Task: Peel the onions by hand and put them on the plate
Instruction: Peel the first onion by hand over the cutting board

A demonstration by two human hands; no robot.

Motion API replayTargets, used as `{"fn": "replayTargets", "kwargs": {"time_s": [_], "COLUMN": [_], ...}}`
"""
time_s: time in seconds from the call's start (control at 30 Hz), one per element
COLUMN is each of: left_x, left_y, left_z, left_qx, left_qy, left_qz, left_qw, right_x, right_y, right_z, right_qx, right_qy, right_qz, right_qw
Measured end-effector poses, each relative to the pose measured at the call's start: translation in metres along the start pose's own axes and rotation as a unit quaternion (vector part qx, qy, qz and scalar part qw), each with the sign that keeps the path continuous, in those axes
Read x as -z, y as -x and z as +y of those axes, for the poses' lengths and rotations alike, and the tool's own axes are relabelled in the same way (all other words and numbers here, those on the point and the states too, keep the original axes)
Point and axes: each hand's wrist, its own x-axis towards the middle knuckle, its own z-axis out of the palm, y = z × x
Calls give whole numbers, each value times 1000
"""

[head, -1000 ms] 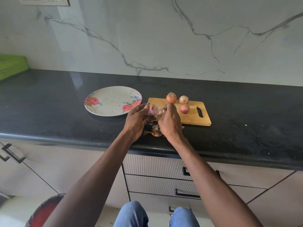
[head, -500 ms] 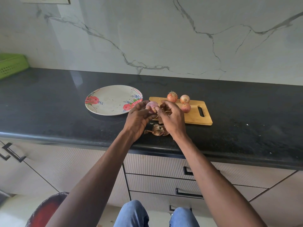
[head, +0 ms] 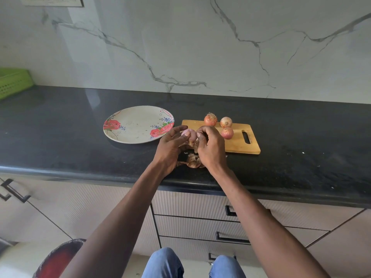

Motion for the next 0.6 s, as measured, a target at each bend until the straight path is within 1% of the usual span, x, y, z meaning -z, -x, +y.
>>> {"fn": "replayTargets", "kwargs": {"time_s": [0.07,0.17,0.4,0.47,0.6], "left_x": [-1,-2,-2,-1,-3], "left_y": [0,2,2,1,3], "left_z": [0,-2,-1,-1,0], "left_qx": [-4,-15,15,16,14], "left_qy": [-16,-58,-40,-40,-4], "left_qz": [4,-14,-23,-25,-24], "left_qw": [1000,998,999,999,1000], "right_x": [-1,-1,2,3,3], "right_y": [0,1,-2,-2,-3], "right_z": [1,3,-1,-2,-2], "right_qx": [1,3,-72,-83,-100], "right_qy": [2,2,-27,-25,-11], "right_qz": [2,5,8,15,25], "right_qw": [1000,1000,997,996,995]}}
